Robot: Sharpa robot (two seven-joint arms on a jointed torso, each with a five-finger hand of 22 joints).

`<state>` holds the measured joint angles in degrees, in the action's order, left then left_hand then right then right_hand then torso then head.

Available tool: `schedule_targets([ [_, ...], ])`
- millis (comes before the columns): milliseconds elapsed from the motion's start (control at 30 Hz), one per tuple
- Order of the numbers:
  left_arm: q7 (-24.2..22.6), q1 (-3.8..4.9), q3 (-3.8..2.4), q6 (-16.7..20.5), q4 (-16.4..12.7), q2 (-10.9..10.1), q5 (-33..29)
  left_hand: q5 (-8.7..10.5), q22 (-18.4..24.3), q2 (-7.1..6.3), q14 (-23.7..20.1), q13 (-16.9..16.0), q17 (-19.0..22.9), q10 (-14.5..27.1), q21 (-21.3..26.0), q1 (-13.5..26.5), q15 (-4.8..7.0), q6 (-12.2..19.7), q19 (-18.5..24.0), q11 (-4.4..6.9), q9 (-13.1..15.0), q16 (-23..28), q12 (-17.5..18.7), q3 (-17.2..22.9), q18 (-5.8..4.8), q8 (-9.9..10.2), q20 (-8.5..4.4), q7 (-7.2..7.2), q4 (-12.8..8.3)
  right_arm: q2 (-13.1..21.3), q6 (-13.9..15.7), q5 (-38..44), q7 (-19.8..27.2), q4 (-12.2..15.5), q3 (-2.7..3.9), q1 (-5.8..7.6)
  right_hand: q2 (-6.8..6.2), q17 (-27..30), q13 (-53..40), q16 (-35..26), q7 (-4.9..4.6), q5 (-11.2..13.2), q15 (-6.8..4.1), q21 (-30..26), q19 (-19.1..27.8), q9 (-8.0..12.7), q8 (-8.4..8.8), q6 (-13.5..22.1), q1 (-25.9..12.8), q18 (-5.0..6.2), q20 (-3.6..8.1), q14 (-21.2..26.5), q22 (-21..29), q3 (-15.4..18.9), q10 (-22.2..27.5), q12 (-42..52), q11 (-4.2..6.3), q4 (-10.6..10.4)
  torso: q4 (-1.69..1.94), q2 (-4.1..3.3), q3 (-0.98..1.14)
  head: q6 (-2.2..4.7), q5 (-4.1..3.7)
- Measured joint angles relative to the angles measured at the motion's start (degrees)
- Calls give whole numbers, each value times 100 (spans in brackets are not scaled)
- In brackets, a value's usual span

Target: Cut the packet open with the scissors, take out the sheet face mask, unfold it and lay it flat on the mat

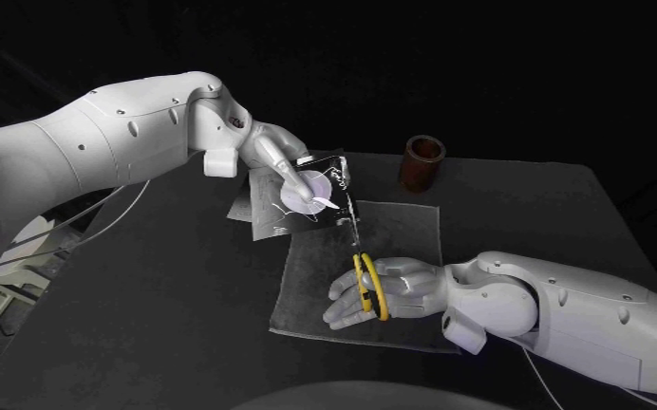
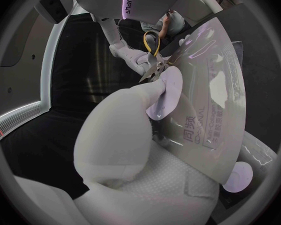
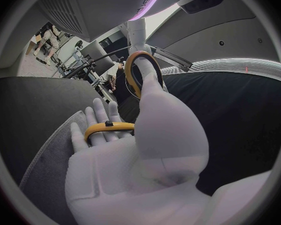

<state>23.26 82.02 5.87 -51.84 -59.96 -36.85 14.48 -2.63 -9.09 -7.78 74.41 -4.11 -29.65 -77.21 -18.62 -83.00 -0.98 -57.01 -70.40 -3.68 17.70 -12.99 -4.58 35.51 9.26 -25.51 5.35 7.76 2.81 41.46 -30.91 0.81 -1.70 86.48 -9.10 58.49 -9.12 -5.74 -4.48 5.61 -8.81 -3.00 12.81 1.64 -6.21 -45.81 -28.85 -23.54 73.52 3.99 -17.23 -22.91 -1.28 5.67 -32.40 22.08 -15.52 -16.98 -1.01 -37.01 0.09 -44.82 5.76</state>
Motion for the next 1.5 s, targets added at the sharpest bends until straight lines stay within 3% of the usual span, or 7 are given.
schedule_targets([
  [867, 45, 1, 1, -40, -107, 5, 47, -3, -7, -17, 8, 0, -5, 2, 4, 17, 5, 11, -1, -2, 0, 0, 0, 55, 3, -2, 1, -11, -55, -10, 2, 3, 8, -14, 0, 0, 143, -57, 3, 145, 11, 0, 49, 0, -4, 4, -108, -12, 38, -6, 3, 9, -2, -86, -39, 134, 3, 23, 0, 1, -3, -30, -4],
  [1233, 52, 2, 0, -40, -133, 6, 58, -2, -6, -24, 17, 1, -11, 2, 4, 25, -2, 9, -1, -2, 86, 0, 0, 55, 3, 11, 1, -8, -55, -10, 18, 14, 17, -5, -1, -2, 254, -163, 4, 367, -9, 0, 179, 0, -5, 48, -272, -164, 65, -10, 4, -120, -2, -151, -191, 295, 37, 24, 0, 0, 1, -42, -1],
  [1367, 57, 2, 0, -40, -142, 8, 61, -2, -6, -36, 17, 0, -12, 2, 4, 36, -2, -3, -1, -2, 86, 0, 0, 55, 3, 16, 1, 3, -55, -10, 33, 15, 22, -2, -1, -2, 301, -201, 5, 464, -21, 0, 232, 0, -9, 69, -321, -226, 76, 8, 1, -177, -7, -151, -254, 338, 56, 24, 0, 0, 1, -46, 2],
  [1500, 60, 2, 0, -41, -146, 10, 62, -1, -6, -36, 17, 1, -12, 3, 4, 36, -3, -3, -1, -3, 87, 0, 0, 55, 4, 9, 1, 3, -55, -6, 52, 4, 28, -13, -1, -2, 354, -280, 5, 645, -21, 0, 182, 0, -96, 118, -398, -332, 129, 125, 12, -457, -16, -182, -387, 428, 85, 55, 0, 0, 1, -50, 2],
])
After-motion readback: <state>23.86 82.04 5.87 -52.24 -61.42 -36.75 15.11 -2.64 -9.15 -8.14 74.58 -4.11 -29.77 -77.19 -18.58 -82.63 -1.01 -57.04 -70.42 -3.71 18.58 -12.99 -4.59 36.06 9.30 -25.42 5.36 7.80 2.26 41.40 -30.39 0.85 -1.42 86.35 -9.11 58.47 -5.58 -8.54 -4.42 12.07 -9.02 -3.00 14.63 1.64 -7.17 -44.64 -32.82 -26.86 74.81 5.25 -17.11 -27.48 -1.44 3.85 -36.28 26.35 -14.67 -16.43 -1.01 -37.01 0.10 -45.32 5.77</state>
